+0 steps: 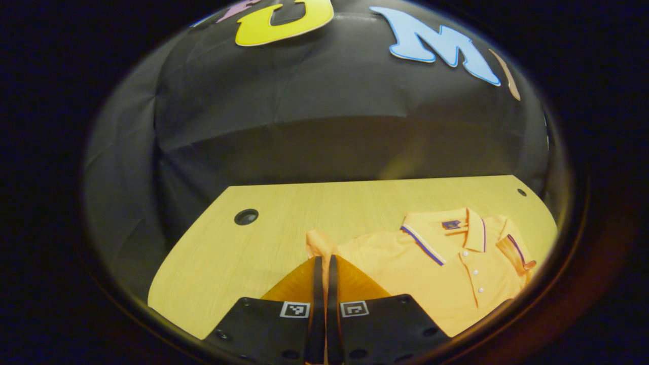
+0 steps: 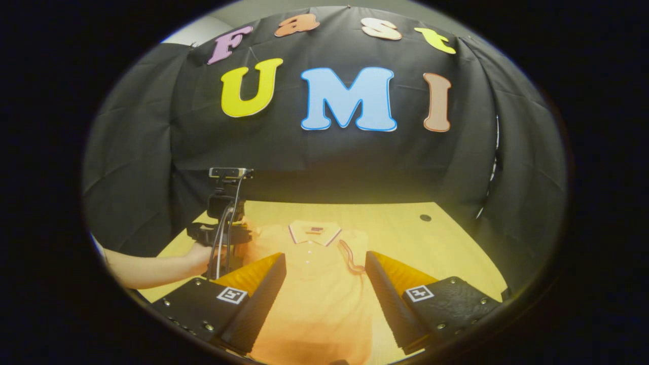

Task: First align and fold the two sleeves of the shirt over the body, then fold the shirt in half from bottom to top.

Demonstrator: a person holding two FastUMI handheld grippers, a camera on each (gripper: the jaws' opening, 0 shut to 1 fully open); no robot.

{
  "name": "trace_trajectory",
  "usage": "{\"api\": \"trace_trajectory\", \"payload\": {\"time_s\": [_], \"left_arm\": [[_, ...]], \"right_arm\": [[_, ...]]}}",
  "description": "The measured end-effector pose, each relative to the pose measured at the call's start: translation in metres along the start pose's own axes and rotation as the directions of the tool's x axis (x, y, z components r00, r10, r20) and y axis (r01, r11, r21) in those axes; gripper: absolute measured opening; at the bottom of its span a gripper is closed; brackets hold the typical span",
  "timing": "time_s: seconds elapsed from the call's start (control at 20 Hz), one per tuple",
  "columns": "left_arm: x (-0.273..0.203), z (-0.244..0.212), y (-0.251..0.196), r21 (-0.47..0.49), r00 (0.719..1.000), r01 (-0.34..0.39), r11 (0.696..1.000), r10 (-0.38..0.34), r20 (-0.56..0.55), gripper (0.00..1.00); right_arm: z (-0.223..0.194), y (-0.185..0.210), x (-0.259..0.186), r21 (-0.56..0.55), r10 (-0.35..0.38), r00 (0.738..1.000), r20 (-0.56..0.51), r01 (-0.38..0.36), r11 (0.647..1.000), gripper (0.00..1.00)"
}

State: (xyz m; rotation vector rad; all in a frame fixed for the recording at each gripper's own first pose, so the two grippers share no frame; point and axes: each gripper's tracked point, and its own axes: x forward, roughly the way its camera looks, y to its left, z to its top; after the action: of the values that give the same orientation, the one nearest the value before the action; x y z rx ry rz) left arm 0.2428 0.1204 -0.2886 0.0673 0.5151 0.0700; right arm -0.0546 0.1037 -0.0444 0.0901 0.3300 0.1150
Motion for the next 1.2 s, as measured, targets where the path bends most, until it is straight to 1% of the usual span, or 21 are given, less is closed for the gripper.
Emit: {"api": "trace_trajectory", "payload": {"time_s": [0.2, 0.25, 0.3, 0.6, 0.8, 0.85, 0.95, 1.0, 1.1, 1.15, 1.2], "left_arm": [[0.000, -0.001, -0.018, 0.011, 1.000, 0.028, 1.000, -0.028, -0.010, 0.08], [0.000, -0.001, -0.024, 0.015, 0.999, 0.039, 0.999, -0.039, -0.015, 0.08], [0.001, -0.002, -0.030, 0.021, 0.999, 0.052, 0.998, -0.051, -0.018, 0.08], [0.008, -0.010, -0.062, 0.062, 0.990, 0.134, 0.989, -0.131, -0.050, 0.08], [0.012, -0.015, -0.076, 0.075, 0.986, 0.158, 0.985, -0.153, -0.067, 0.08], [0.012, -0.016, -0.079, 0.076, 0.985, 0.163, 0.984, -0.157, -0.070, 0.11], [0.012, -0.018, -0.084, 0.073, 0.983, 0.170, 0.983, -0.164, -0.082, 0.11], [0.010, -0.020, -0.086, 0.069, 0.982, 0.173, 0.983, -0.167, -0.087, 0.13], [0.009, -0.022, -0.091, 0.065, 0.981, 0.176, 0.982, -0.169, -0.093, 0.14], [0.008, -0.022, -0.092, 0.060, 0.981, 0.177, 0.982, -0.171, -0.097, 0.21], [0.006, -0.023, -0.094, 0.053, 0.979, 0.183, 0.982, -0.177, -0.101, 0.23]], "right_arm": [[-0.005, -0.004, -0.001, 0.010, -0.023, 1.000, -0.012, 0.023, 1.000, 0.97], [-0.007, -0.004, -0.001, 0.015, -0.033, 0.999, -0.017, 0.033, 0.999, 0.96], [-0.009, -0.004, -0.001, 0.020, -0.045, 0.999, -0.022, 0.045, 0.999, 0.97], [-0.020, -0.006, -0.005, 0.072, -0.139, 0.989, -0.050, 0.142, 0.987, 0.97], [-0.023, -0.006, -0.011, 0.077, -0.158, 0.985, -0.063, 0.162, 0.984, 0.97], [-0.022, -0.009, -0.012, 0.071, -0.164, 0.985, -0.061, 0.168, 0.983, 0.98], [-0.020, -0.011, -0.012, 0.069, -0.162, 0.985, -0.057, 0.166, 0.984, 0.97], [-0.019, -0.014, -0.012, 0.073, -0.159, 0.985, -0.059, 0.163, 0.984, 0.97], [-0.018, -0.019, -0.014, 0.077, -0.156, 0.986, -0.055, 0.160, 0.984, 0.97], [-0.018, -0.022, -0.016, 0.074, -0.159, 0.986, -0.047, 0.162, 0.984, 0.97], [-0.017, -0.025, -0.019, 0.068, -0.162, 0.986, -0.042, 0.165, 0.984, 0.98]]}}
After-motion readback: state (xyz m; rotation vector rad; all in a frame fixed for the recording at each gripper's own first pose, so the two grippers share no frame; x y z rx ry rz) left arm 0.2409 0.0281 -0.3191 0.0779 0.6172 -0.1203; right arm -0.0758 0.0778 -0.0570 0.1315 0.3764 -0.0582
